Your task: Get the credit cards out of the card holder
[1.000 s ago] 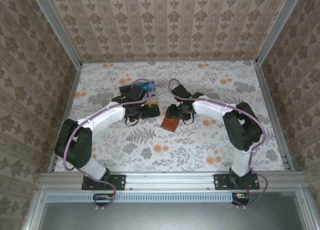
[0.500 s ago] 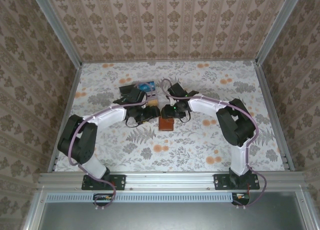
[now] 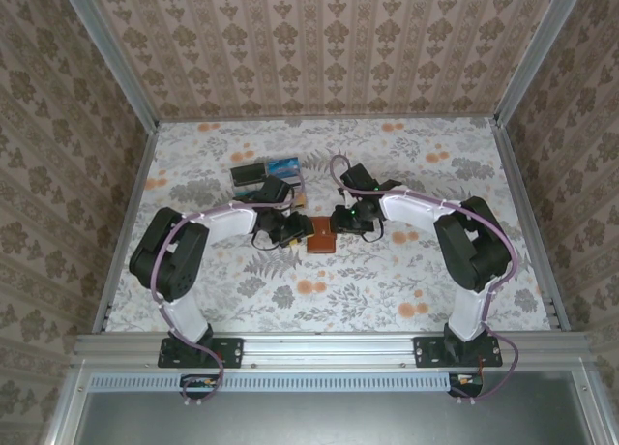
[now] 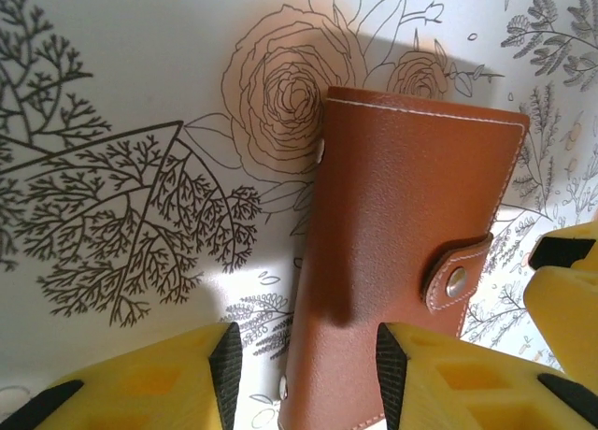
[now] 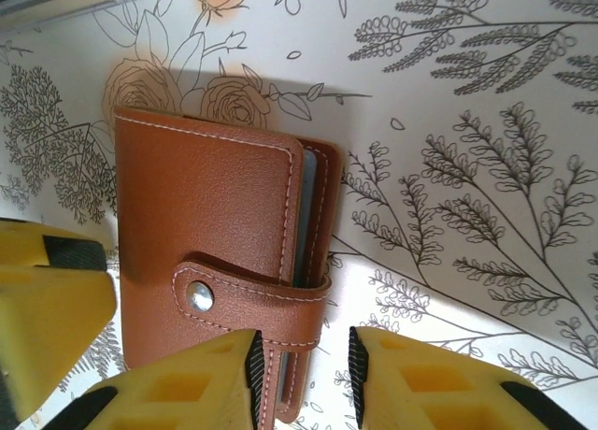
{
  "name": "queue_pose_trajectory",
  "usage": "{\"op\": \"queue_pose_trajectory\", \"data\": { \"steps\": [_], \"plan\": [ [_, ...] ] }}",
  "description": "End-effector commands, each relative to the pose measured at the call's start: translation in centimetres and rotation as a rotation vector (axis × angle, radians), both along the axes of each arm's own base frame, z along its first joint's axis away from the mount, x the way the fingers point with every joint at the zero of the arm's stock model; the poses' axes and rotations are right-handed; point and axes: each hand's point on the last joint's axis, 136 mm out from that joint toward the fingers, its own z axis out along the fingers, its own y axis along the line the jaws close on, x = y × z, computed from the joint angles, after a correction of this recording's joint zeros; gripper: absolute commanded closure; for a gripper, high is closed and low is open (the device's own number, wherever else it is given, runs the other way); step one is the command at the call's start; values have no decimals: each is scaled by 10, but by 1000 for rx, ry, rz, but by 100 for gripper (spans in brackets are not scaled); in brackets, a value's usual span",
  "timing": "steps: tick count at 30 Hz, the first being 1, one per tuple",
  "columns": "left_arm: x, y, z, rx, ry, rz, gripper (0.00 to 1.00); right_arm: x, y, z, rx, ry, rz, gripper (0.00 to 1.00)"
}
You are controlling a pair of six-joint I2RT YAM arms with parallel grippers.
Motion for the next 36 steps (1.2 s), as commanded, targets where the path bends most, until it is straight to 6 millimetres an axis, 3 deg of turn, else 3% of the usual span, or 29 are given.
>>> {"op": "queue_pose_trajectory", "data": {
  "steps": [1, 13, 21, 30, 36],
  "plan": [
    [4, -12, 6, -41, 2, -6, 55, -5, 6, -7, 10, 47, 6, 67],
    [3, -37, 9, -220, 45, -52, 55, -9, 4, -30, -18, 101, 14, 69],
    [7, -47, 31, -332, 6, -76, 58, -13, -1, -39, -21, 118, -4, 69],
    [8, -42, 35, -317, -32, -77, 74, -6, -7, -24, -12, 74, -33, 69],
    [7, -37, 33, -285, -49, -84, 90, 6, -5, 14, 52, -52, -46, 66]
  ]
}}
